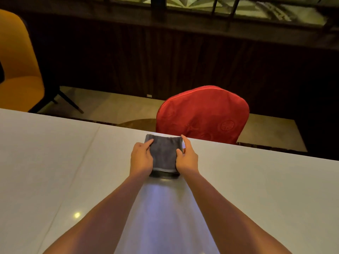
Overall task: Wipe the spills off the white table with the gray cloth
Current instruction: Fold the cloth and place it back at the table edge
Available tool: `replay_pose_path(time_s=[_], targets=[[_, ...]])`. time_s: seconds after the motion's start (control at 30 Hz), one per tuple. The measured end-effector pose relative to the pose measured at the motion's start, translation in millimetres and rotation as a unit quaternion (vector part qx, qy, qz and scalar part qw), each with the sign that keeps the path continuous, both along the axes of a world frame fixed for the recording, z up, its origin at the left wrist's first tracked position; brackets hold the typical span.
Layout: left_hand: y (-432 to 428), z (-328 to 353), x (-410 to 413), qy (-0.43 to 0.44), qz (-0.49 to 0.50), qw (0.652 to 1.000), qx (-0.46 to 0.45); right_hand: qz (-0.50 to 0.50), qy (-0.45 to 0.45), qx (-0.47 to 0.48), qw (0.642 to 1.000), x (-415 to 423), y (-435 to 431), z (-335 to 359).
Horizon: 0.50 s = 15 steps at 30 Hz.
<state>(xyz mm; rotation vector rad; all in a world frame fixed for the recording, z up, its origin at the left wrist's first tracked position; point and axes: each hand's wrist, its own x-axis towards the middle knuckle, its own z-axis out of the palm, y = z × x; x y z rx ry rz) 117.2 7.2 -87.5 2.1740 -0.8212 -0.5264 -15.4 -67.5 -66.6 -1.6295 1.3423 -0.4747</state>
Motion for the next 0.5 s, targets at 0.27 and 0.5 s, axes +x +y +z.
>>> replay_pose_path(time_s=[0.27, 0.5], targets=[[-9, -24, 1, -0.129, -0.029, 0.99, 0.051, 0.021, 0.137, -0.169, 0.976, 12, 0, -31], [-2, -30, 3, -0.323, -0.145, 0.914, 0.201, 0.172, 0.32, -0.274, 0.891, 6, 1, -55]])
